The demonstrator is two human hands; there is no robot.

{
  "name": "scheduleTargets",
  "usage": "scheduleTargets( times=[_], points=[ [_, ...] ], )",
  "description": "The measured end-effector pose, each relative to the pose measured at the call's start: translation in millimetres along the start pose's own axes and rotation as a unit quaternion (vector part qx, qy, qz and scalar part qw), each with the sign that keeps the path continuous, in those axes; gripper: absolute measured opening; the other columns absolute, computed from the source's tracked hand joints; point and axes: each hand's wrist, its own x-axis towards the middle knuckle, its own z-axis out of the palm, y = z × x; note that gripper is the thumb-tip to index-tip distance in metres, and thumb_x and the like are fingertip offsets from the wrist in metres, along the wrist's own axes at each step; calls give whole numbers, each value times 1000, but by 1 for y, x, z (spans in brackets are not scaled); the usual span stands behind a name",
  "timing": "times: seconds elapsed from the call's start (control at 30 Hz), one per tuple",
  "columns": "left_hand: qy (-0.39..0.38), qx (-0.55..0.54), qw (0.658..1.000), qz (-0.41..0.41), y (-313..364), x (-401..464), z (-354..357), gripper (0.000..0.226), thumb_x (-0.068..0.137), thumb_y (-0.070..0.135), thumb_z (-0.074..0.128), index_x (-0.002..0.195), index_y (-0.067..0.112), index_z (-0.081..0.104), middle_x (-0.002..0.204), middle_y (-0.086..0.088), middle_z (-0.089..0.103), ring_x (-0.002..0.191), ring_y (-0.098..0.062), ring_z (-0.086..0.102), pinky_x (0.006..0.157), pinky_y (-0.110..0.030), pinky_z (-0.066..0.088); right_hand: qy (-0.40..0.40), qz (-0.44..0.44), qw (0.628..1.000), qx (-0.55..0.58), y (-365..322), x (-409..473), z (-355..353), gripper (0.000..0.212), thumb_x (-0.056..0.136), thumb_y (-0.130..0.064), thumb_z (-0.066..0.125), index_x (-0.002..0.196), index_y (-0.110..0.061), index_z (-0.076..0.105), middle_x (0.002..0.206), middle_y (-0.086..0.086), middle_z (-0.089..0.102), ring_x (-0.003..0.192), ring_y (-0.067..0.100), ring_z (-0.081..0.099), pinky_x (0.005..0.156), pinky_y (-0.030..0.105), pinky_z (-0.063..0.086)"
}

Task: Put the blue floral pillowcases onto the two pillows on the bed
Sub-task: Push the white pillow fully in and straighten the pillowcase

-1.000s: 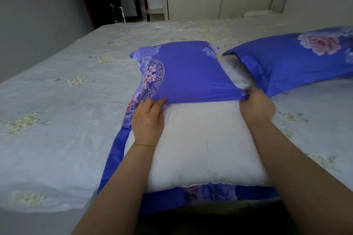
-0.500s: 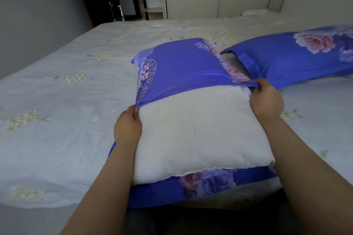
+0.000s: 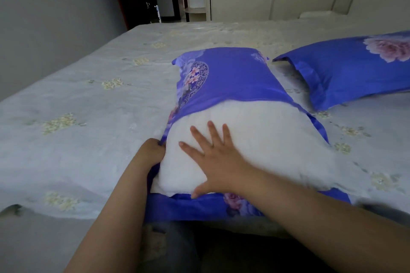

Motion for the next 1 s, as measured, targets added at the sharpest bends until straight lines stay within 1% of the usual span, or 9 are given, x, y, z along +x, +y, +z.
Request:
scheduleTargets(
  times=[0.13,0.27,0.4,0.47,0.53,0.63,0.77,0.87,1.0],
  points=[
    [92,-8,994,64,-15,-20,-9,33,99,24,39,83,0,55,95,-23,62,81,-31,52,69,-31,35,31,52,998,-17,5,21,9,99,78,-72,47,150,-30,-7,158,9,-13,142,45,-6,109,64,-4],
    [27,57,994,93,-28,-38,-11,32,99,30,40,82,7,54,95,-19,64,84,-30,55,70,-32,37,78,159,981,78,38,43,-14,76,85,-69,34,148,-34,11,158,-3,13,144,29,11,112,61,1],
    [7,174,982,71,-37,-44,-11,22,90,30,50,106,15,54,111,-14,63,99,-33,59,77,-33,44,32,80,996,32,19,36,-2,79,82,-75,31,148,-37,12,159,1,7,145,35,2,112,60,-4],
    [6,179,982,66,-34,-51,-11,49,82,34,58,125,22,38,117,-10,57,100,-33,57,78,-35,44,36,52,998,8,9,26,11,84,80,-77,32,149,-34,9,160,4,3,145,36,-2,113,57,-6],
    [-3,195,974,112,-29,-59,-12,95,76,43,65,147,34,2,138,-9,34,119,-34,44,90,-42,42,66,56,996,24,12,17,13,91,77,-80,33,149,-31,10,160,3,3,145,33,-3,115,53,-7],
    [-27,199,957,208,-18,-69,-13,112,68,61,67,141,50,-17,155,9,-5,140,-28,10,107,-50,28,121,66,988,70,18,-4,9,101,68,-86,25,150,-29,12,159,0,6,146,26,-1,117,47,-4],
    [25,123,938,323,-2,-73,-14,71,74,55,36,141,53,13,158,12,4,143,-18,9,114,-34,18,112,68,990,60,18,-35,11,116,65,-90,22,151,-17,-2,159,8,-4,146,24,-6,117,48,-4],
    [85,129,895,419,19,-66,-19,61,78,44,32,132,25,53,151,2,33,142,-22,23,115,-40,22,111,140,984,-2,7,-49,18,121,64,-89,35,145,1,24,151,20,30,142,35,21,113,57,-2],
    [98,159,833,521,65,-50,-16,35,84,20,49,116,16,62,147,4,40,142,-20,25,116,-42,20,205,212,954,42,-5,-47,34,64,76,-57,62,115,-7,64,102,9,70,106,26,63,112,52,10]
  ],
)
